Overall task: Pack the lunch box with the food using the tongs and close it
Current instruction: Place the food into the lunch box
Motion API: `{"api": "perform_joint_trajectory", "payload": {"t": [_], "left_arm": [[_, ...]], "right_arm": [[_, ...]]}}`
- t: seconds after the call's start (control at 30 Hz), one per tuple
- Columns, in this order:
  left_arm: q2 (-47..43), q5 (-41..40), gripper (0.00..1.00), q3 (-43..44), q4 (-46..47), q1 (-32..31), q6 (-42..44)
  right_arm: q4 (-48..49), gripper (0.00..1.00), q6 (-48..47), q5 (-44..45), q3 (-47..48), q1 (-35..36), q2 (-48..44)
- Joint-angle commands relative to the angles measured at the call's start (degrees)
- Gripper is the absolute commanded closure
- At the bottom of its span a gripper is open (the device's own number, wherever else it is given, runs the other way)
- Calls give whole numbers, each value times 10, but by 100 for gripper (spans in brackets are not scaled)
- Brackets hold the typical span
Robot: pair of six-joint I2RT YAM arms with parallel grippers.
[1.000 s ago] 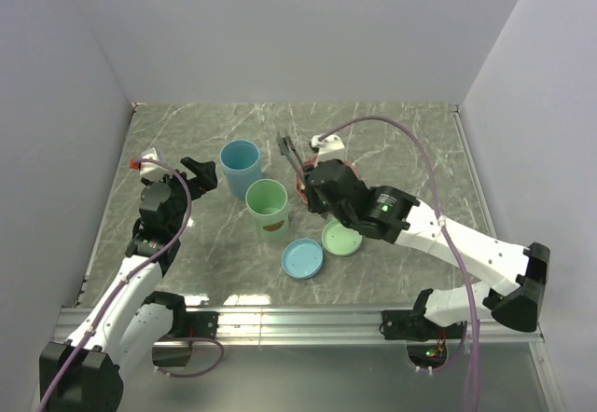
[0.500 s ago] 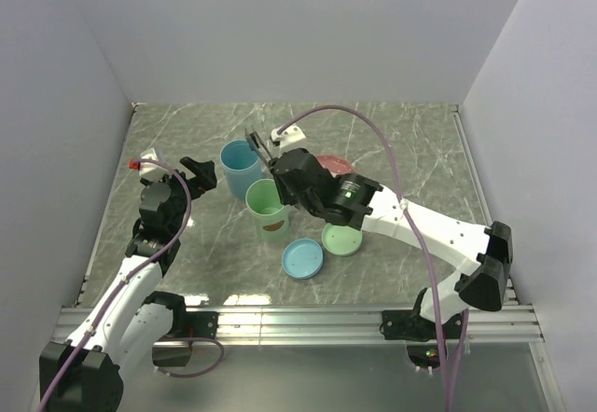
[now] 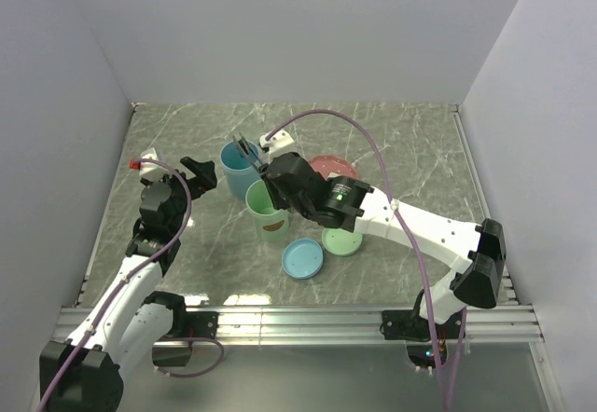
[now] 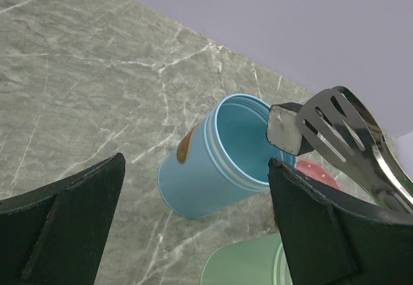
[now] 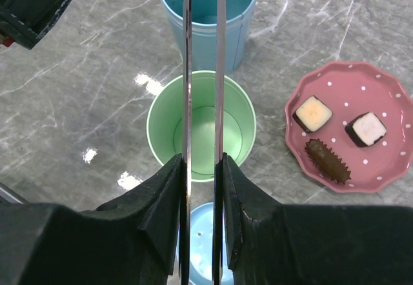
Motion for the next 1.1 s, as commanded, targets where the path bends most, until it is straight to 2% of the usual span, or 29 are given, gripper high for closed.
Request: {"api": "perform_joint_trajectory", "payload": {"t": [0.0,0.07,0.23,0.57,1.07], "left_arm": [[-2,5,1,2,22,0,-3],[-3,6,0,2,22,0,-3],[-3,7,0,2,21,0,-4],[-7,7,0,2,21,0,-4],[-13,9,1,-3,23,0,-10]], "right_arm": [[37,66,-10,9,29,9,-8],[34,60,-10,14,31,10,-6],[33,55,-11,18,32,14,-5],[31,54,-7,36,24,17,-14],[26,54,33,138,-53,4,-74]]}}
